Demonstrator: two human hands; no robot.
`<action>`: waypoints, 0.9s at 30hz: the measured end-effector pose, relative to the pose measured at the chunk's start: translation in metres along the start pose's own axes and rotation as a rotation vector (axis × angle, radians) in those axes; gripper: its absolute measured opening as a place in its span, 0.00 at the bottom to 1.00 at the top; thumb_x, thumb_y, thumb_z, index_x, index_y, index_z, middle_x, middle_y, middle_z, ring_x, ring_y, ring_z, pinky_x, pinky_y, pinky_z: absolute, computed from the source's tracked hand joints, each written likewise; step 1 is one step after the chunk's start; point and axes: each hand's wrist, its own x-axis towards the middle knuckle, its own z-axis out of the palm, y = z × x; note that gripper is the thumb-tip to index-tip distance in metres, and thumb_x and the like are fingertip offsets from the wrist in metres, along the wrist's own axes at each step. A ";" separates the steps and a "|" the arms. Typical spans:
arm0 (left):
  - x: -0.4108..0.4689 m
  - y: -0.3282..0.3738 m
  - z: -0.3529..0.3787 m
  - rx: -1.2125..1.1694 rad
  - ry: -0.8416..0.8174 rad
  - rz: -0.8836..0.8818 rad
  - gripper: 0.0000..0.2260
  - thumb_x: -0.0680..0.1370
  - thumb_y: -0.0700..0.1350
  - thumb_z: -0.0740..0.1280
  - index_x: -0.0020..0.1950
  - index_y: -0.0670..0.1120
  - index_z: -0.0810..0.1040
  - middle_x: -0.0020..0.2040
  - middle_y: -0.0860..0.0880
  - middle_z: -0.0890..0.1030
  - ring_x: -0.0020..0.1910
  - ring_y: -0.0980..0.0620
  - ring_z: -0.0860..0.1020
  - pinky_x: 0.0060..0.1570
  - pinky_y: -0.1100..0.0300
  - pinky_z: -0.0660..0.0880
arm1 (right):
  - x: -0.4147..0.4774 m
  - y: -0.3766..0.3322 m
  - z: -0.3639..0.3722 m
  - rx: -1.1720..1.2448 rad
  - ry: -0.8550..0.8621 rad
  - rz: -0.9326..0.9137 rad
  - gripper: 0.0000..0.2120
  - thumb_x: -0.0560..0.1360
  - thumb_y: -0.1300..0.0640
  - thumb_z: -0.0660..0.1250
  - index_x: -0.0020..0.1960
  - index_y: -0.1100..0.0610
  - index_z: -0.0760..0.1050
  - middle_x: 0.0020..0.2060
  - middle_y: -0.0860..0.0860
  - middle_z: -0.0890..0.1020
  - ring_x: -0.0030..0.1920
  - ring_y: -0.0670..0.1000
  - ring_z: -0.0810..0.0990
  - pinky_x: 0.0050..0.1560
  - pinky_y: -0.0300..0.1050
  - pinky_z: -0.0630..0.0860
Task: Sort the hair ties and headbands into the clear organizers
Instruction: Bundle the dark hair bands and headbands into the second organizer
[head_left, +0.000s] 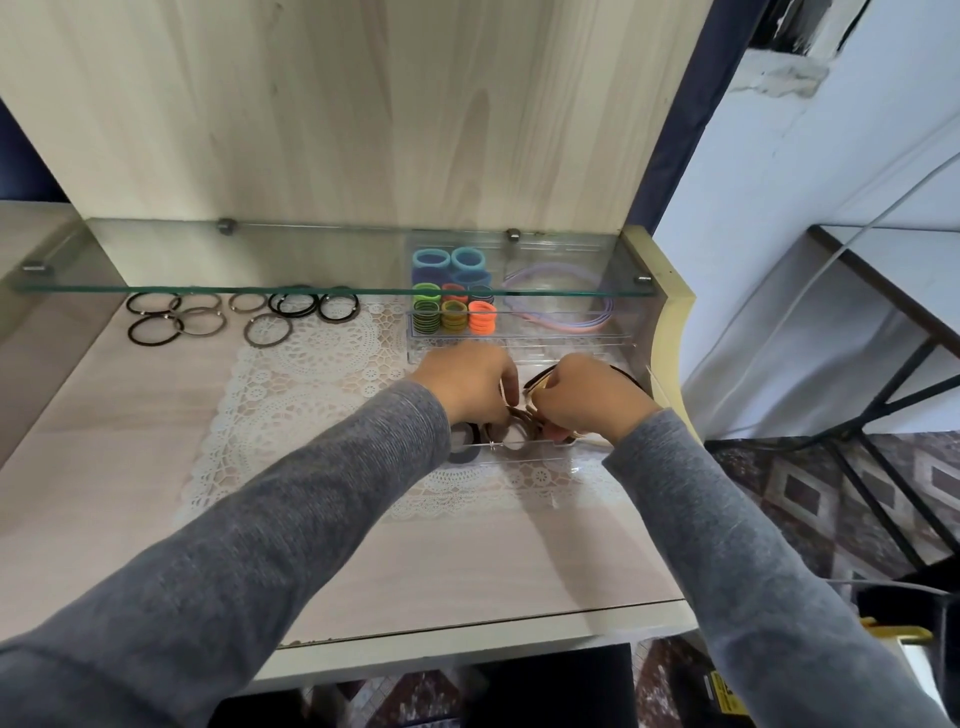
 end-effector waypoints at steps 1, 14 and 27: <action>0.001 0.000 0.001 0.000 0.005 0.006 0.13 0.68 0.49 0.77 0.51 0.57 0.81 0.47 0.57 0.80 0.50 0.53 0.78 0.44 0.59 0.71 | 0.000 0.000 0.000 0.008 0.000 0.002 0.09 0.77 0.59 0.59 0.47 0.61 0.77 0.32 0.52 0.82 0.25 0.44 0.78 0.19 0.31 0.66; 0.007 0.001 0.002 -0.013 -0.005 0.000 0.13 0.69 0.55 0.77 0.50 0.54 0.82 0.48 0.54 0.81 0.49 0.52 0.79 0.47 0.58 0.76 | 0.002 0.001 -0.002 0.040 -0.019 -0.005 0.13 0.76 0.59 0.59 0.43 0.64 0.80 0.32 0.55 0.84 0.26 0.47 0.77 0.25 0.34 0.69; 0.007 0.004 -0.003 -0.034 -0.058 -0.003 0.11 0.69 0.49 0.77 0.50 0.52 0.83 0.46 0.53 0.83 0.45 0.53 0.80 0.42 0.60 0.73 | 0.004 0.001 -0.002 0.043 -0.031 -0.004 0.12 0.77 0.59 0.58 0.46 0.63 0.78 0.34 0.55 0.84 0.28 0.48 0.80 0.27 0.35 0.73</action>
